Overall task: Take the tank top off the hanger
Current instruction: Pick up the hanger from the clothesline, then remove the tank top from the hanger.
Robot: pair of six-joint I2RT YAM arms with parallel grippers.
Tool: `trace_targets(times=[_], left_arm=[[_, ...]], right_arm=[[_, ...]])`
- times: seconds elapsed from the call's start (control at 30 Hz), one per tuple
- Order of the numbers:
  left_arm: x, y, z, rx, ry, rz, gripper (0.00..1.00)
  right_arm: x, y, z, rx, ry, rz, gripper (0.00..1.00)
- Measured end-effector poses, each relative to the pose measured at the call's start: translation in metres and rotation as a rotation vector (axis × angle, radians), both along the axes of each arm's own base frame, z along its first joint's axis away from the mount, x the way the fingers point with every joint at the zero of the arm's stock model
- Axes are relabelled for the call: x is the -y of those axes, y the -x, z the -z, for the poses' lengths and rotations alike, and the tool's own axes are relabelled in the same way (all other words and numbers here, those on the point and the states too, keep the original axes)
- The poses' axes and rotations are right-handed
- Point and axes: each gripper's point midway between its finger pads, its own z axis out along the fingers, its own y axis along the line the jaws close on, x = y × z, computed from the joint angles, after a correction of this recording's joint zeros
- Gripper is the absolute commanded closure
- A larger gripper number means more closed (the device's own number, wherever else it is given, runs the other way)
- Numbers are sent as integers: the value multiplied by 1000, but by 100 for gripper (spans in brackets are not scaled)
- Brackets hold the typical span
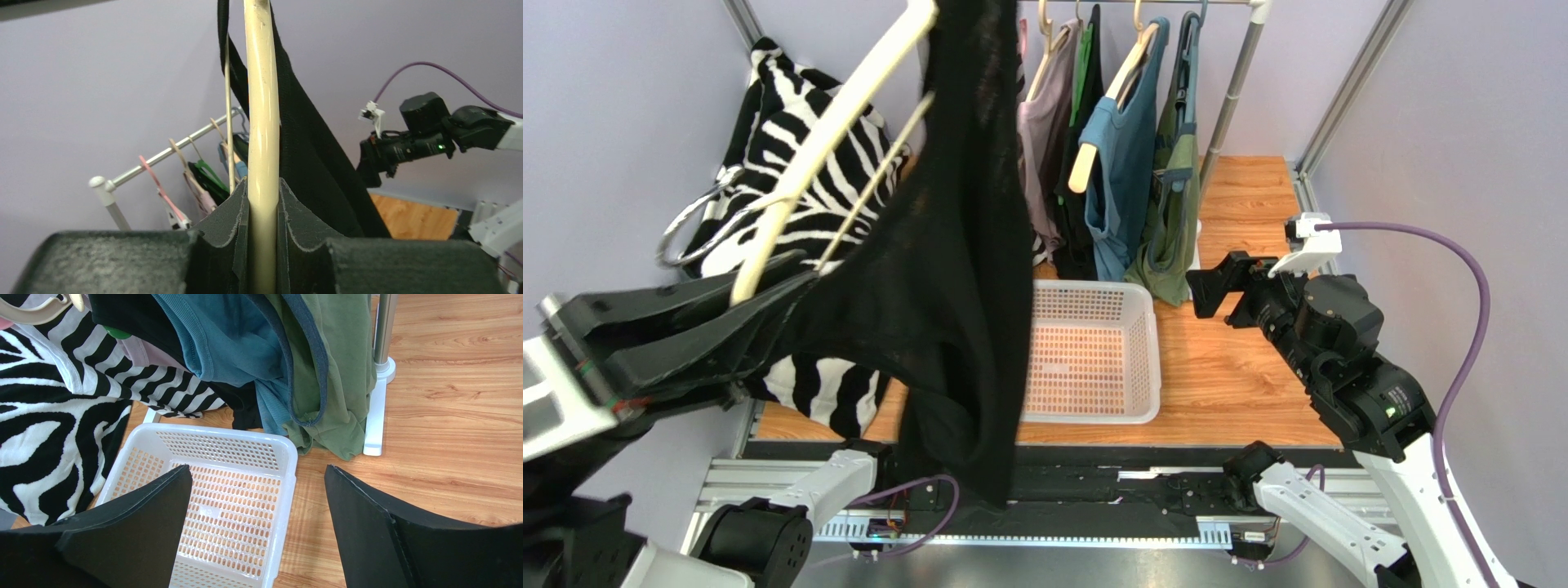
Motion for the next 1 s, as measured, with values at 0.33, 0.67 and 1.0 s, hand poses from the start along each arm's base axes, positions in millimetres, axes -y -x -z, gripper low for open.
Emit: trace_targets(times=[0.33, 0.67, 1.0], left_arm=[[36, -71, 21, -236, -66, 193, 96], [50, -115, 9, -281, -38, 262, 94], [52, -134, 104, -529, -127, 224, 100]], right_arm=[[1, 1, -1, 6, -3, 2, 16], [0, 0, -7, 10, -13, 4, 16], [-9, -11, -9, -11, -5, -9, 13]])
